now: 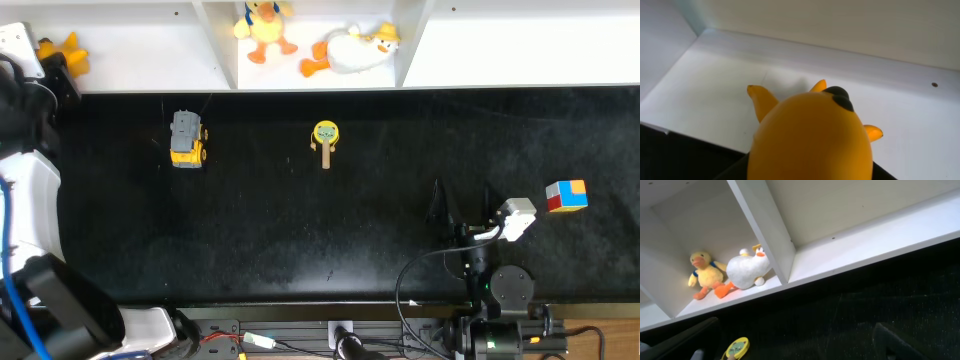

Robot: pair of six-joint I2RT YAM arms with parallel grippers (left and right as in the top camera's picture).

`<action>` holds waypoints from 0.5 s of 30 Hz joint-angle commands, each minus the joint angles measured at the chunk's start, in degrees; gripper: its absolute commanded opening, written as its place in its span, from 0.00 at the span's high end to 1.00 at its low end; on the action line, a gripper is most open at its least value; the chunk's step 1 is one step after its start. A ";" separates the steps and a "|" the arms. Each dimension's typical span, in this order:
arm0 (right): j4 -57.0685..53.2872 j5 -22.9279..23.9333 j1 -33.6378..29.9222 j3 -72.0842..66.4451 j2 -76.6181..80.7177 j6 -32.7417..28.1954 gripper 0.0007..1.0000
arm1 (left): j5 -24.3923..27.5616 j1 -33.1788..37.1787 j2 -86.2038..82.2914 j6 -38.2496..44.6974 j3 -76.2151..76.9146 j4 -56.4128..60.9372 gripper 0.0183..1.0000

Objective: Store Toys

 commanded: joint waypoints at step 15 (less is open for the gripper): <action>0.26 0.28 0.39 -0.76 -0.44 0.02 0.00 | 3.54 -0.68 10.62 -2.91 13.16 -4.66 0.64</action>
